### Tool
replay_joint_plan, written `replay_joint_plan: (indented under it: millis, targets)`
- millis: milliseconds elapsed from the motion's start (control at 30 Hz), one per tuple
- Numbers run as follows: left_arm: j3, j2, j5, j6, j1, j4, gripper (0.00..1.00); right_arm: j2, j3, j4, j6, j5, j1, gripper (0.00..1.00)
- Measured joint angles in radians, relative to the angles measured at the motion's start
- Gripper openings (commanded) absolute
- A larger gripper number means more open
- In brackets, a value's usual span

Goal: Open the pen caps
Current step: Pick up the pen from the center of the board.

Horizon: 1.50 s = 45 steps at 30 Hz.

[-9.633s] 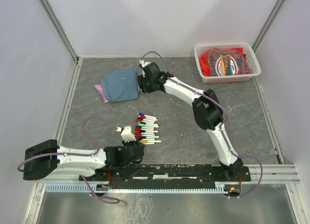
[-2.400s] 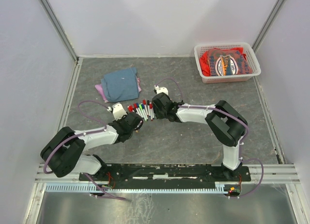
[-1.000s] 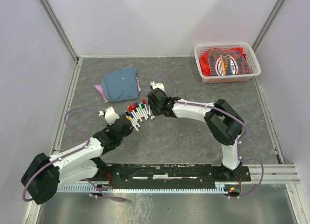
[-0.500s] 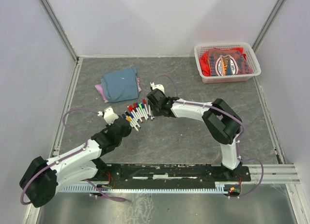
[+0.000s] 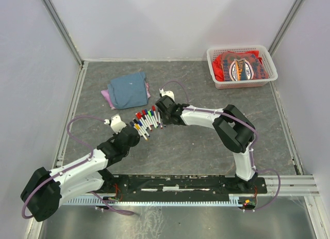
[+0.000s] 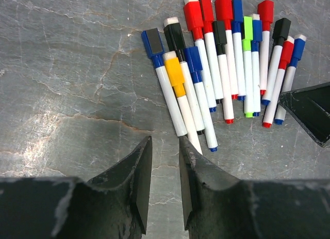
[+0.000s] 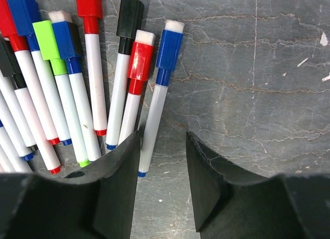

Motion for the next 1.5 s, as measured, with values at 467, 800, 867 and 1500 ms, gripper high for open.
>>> replay_joint_plan:
  millis: [467,800,867,1500]
  targets:
    - [0.000,0.000,0.008,0.003,0.000,0.020,0.66,0.005,0.008,-0.034,-0.010,0.031,0.000,0.12]
    - [0.017,0.008,0.064,0.009,0.000,0.061,0.78,-0.011,-0.018,-0.023,-0.019,0.050,0.002,0.01]
    - [0.026,0.013,0.086,0.011,0.000,0.073,0.78,-0.045,-0.064,-0.010,-0.019,0.049,0.002,0.01]
    - [0.100,0.117,0.429,0.018,0.000,0.251,0.79,-0.554,-0.499,0.252,0.013,-0.149,0.115,0.01]
